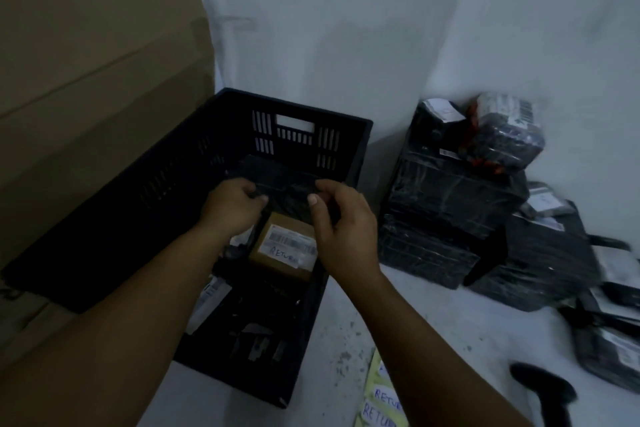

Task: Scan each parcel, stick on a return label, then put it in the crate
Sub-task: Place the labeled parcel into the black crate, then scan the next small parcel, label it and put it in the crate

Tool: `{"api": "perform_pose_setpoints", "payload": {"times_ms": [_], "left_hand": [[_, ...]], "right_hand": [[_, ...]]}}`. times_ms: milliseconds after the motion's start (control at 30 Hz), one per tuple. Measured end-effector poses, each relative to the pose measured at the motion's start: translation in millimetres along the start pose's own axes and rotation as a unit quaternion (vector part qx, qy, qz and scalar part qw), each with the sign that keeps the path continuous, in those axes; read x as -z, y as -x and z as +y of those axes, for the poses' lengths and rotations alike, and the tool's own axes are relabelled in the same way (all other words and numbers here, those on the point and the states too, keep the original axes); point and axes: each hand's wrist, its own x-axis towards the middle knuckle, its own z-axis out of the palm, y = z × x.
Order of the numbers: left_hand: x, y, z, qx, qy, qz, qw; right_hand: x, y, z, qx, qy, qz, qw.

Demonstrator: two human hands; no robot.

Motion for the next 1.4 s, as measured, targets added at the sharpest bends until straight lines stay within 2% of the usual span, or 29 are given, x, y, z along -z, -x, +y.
{"api": "perform_pose_setpoints", "payload": {"times_ms": [133,333,467,567,767,900,1000,1067,1133,1233,1400], "left_hand": [[-9.8,52.1,60.7,-0.091,0.070,0.033,0.993],[-73.5,135.4,127.3,-0.212,0.084,0.005,0.974],[-160.1,163.1,136.1,-0.211,0.069,-0.069,0.973],[-228.7,173.7,127.6,-0.206,0.009,-0.146,0.968],[-325.7,195.3,103.0,-0.221,-0.073,-0.245,0.941],[-359.6,205.7,87.8,-0.230,-0.135,-0.272,0.925],[-372.4,207.7,79.8,-0.247,-0.153,-0.274,0.917],[-376.4,209.1,75.8,-0.259,-0.165,-0.270,0.912],[-379.5,210.1,71.8,-0.279,-0.182,-0.261,0.906],[-381.4,211.0,67.1,-0.307,-0.216,-0.249,0.893],[-381.2,210.7,64.7,-0.327,-0.218,-0.230,0.891]], "right_hand": [[35.0,16.1,17.3,-0.031,-0.016,0.026,0.999],[125.3,50.3,67.0,-0.121,0.021,0.087,0.989],[188.4,79.7,104.1,-0.179,0.078,0.114,0.974],[230.6,104.1,131.8,-0.223,0.109,0.152,0.957],[296.0,149.3,192.2,-0.332,0.175,0.182,0.909],[332.3,166.9,236.5,-0.431,0.224,0.201,0.851],[353.8,169.3,266.0,-0.474,0.246,0.258,0.805],[364.9,166.6,283.2,-0.531,0.226,0.288,0.764],[373.3,162.3,299.3,-0.584,0.191,0.272,0.740],[380.6,157.8,319.6,-0.617,0.147,0.256,0.729],[384.6,156.0,327.7,-0.613,0.056,0.333,0.714]]}}
